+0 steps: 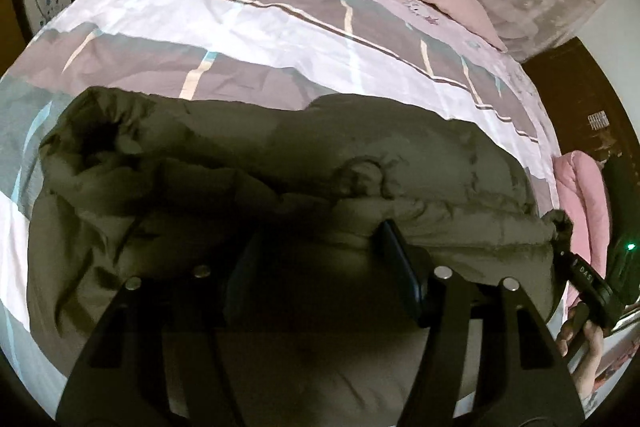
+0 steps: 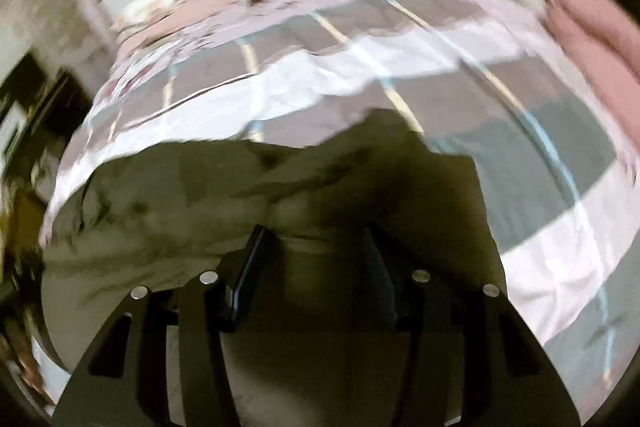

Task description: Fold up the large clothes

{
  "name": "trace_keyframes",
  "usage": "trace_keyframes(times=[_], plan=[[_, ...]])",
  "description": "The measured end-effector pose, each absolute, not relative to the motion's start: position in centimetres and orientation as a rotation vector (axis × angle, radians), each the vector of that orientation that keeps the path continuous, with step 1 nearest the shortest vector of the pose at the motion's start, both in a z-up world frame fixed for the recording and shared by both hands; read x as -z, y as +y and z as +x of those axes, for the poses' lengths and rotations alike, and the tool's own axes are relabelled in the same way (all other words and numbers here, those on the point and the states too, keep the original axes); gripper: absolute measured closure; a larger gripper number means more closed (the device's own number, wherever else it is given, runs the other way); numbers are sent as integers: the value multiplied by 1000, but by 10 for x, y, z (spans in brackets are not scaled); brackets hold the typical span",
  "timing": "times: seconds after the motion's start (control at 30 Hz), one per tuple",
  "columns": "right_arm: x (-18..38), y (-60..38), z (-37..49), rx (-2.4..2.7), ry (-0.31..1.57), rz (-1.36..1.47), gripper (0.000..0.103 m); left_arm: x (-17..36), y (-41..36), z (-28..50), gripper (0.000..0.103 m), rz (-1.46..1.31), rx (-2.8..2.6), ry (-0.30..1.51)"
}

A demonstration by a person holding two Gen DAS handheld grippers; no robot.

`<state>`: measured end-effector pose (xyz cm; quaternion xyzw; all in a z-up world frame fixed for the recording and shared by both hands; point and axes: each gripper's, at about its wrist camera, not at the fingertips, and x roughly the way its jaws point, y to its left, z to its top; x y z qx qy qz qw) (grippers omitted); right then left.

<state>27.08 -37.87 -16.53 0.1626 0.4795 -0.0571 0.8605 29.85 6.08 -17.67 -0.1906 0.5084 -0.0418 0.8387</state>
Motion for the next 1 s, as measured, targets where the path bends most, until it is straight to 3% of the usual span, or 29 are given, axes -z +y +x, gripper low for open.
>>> trace_keyframes(times=[0.27, 0.37, 0.4, 0.43, 0.53, 0.7, 1.0], plan=[[192, -385, 268, 167, 1063, 277, 52, 209, 107, 299, 47, -585, 75, 1116], [185, -382, 265, 204, 1060, 257, 51, 196, 105, 292, 48, -576, 38, 1103], [175, -380, 261, 224, 1039, 260, 50, 180, 101, 284, 41, -533, 26, 1067], [163, -376, 255, 228, 1004, 265, 50, 170, 97, 279, 27, -506, 27, 1039], [129, -351, 236, 174, 909, 242, 47, 121, 81, 245, 12, -414, 43, 861], [112, -289, 206, 53, 878, 149, 44, 94, 36, 203, 11, -332, 136, 790], [156, -231, 209, -48, 984, -16, 42, 168, -23, 209, 11, -237, 155, 1004]])
